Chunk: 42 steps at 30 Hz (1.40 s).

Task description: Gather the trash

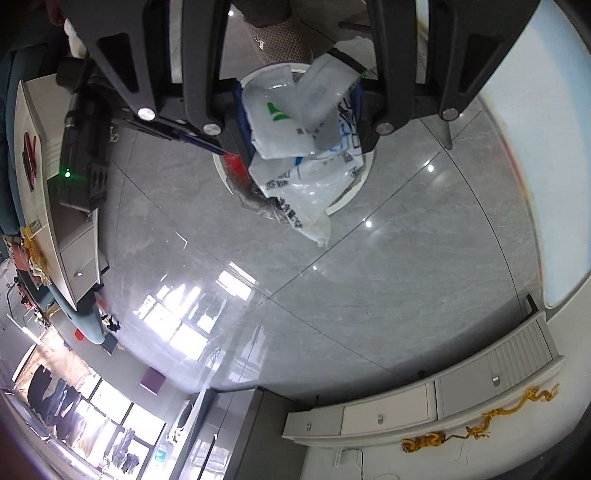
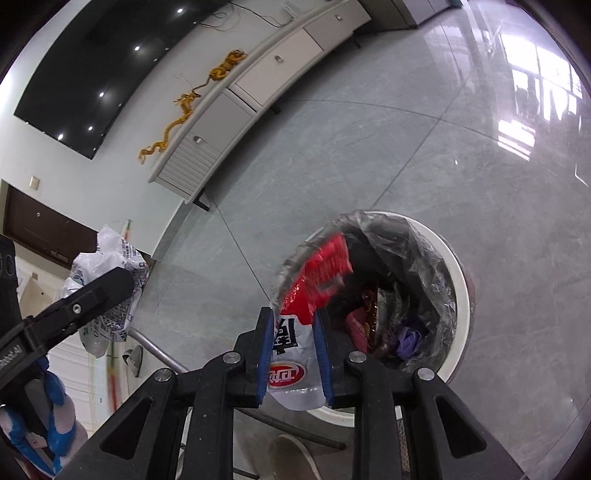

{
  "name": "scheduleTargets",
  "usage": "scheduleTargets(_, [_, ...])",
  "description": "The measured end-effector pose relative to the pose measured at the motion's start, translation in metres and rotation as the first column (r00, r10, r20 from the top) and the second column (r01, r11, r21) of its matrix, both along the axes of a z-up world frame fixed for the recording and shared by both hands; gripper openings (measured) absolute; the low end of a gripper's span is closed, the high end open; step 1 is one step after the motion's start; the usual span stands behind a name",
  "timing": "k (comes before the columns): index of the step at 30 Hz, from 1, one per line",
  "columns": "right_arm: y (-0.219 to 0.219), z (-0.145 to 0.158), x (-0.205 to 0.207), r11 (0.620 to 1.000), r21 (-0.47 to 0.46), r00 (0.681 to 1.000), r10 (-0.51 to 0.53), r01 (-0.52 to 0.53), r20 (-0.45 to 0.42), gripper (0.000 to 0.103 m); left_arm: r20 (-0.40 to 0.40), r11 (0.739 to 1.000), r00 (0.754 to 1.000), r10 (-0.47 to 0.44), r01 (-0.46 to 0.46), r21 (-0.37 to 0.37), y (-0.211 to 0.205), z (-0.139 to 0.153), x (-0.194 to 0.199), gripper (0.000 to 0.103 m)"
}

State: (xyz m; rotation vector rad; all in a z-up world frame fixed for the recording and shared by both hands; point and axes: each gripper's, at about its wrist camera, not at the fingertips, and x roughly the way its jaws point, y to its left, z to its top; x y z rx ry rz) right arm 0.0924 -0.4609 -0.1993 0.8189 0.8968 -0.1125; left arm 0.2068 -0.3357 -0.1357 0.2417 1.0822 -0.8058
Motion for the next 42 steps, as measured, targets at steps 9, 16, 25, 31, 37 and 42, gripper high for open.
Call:
scheduleTargets(9, [-0.013,-0.013,-0.010,0.998,0.027,0.997,-0.056,0.058,-0.045,0.043,-0.073,1.000,0.997,0.020,-0.021,-0.016,-0.012,-0.011,0.004,0.055])
scheduleTargets(16, [-0.012,0.008,-0.016,0.996,0.003,0.995,-0.090,0.090,-0.030,0.047,-0.034,0.996,0.997,0.070,-0.072,-0.047,0.002,0.003,-0.002,0.055])
scheduleTargets(25, [0.031,0.066,-0.012,0.983,-0.182,0.999,-0.033,0.034,0.010,0.055,0.188,0.966,0.949,0.252,-0.237,-0.101,0.062,0.053,-0.026,0.056])
scheduleTargets(31, [0.081,0.100,-0.008,0.951,-0.308,0.998,0.049,-0.032,0.048,0.060,0.326,0.940,0.882,0.340,-0.307,-0.152,0.114,0.086,-0.055,0.062])
scheduleTargets(37, [0.128,0.124,-0.010,0.900,-0.432,0.991,0.103,-0.057,0.085,0.072,0.399,0.904,0.811,0.427,-0.384,-0.187,0.163,0.108,-0.074,0.066])
scheduleTargets(42, [0.160,0.140,-0.013,0.846,-0.531,0.985,0.126,-0.045,0.117,0.083,0.444,0.865,0.744,0.500,-0.452,-0.217,0.195,0.119,-0.089,0.079])
